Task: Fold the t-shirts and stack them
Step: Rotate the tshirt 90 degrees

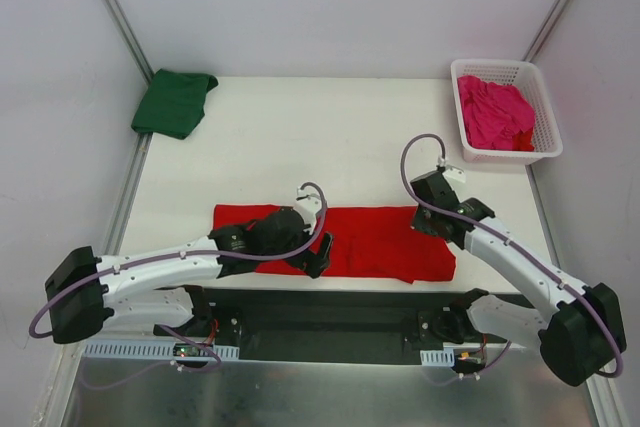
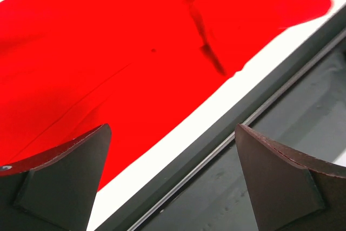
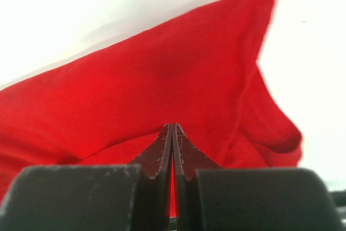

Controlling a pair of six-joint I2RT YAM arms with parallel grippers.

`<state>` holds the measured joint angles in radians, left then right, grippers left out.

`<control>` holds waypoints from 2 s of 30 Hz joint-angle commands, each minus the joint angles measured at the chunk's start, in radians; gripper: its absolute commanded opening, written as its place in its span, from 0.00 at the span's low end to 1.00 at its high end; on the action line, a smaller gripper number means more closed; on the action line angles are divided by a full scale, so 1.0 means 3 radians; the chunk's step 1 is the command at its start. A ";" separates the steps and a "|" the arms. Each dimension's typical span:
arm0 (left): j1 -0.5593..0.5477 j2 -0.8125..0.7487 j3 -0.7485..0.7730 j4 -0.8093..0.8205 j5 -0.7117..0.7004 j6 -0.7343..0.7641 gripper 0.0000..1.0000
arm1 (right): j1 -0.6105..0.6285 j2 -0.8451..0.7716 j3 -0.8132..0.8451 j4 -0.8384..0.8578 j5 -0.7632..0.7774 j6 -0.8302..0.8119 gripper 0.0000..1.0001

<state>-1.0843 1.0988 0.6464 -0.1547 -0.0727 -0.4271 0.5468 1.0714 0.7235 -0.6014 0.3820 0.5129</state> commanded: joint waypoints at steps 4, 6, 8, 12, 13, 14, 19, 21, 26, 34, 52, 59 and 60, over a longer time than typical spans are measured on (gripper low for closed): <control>0.0117 -0.0283 -0.0226 -0.0267 -0.0285 -0.0202 0.99 | 0.0207 0.0187 -0.0003 0.0557 -0.0460 -0.0303 0.02; 0.0183 -0.0390 -0.0288 -0.0272 -0.0279 -0.0264 0.99 | 0.0294 0.0263 0.0012 0.0629 -0.0516 -0.0354 0.02; 0.0265 -0.0477 -0.0350 -0.0302 -0.0289 -0.0269 0.99 | 0.0370 0.0381 0.0038 0.0665 -0.0517 -0.0360 0.02; 0.0495 -0.0539 -0.0334 -0.0328 -0.0341 -0.0162 0.99 | 0.0427 0.0545 0.0058 0.0701 -0.0527 -0.0329 0.02; 0.0546 -0.0534 -0.0314 -0.0328 -0.0341 -0.0136 0.99 | 0.0437 0.0616 0.0063 0.0716 -0.0542 -0.0329 0.02; 0.0607 -0.0503 -0.0304 -0.0313 -0.0346 -0.0080 0.99 | 0.0447 0.0657 0.0068 0.0716 -0.0557 -0.0329 0.02; 0.0889 -0.0263 -0.0227 -0.0134 -0.0244 0.0140 0.99 | 0.0514 0.0811 0.0058 0.0828 -0.0639 -0.0288 0.02; 0.0940 -0.0115 -0.0207 -0.0037 -0.0193 0.0176 0.99 | 0.0529 0.0882 0.0073 0.0849 -0.0665 -0.0278 0.02; 0.1022 0.0182 -0.0212 0.0173 -0.0004 0.0196 0.99 | 0.0545 0.1030 0.0089 0.0875 -0.0701 -0.0257 0.02; 0.1083 0.0535 -0.0186 0.0296 0.0150 0.0247 0.99 | 0.0545 0.1510 0.0227 0.0910 -0.0798 -0.0252 0.02; 0.1324 0.1204 0.0325 0.0342 0.0457 0.0544 0.99 | 0.0182 0.2053 0.0667 0.0660 -0.0573 -0.0247 0.02; 0.1324 0.1563 0.0632 0.0383 0.0626 0.0616 0.98 | -0.0069 0.2079 0.0723 0.0599 -0.0542 -0.0314 0.02; 0.1324 0.1593 0.0657 0.0393 0.0656 0.0621 0.98 | -0.0109 0.2079 0.0728 0.0599 -0.0542 -0.0334 0.02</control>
<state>-0.6918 1.5414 0.7933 -0.0711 0.0593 -0.2714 0.5648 1.6569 0.9443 -0.3553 0.1673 0.4355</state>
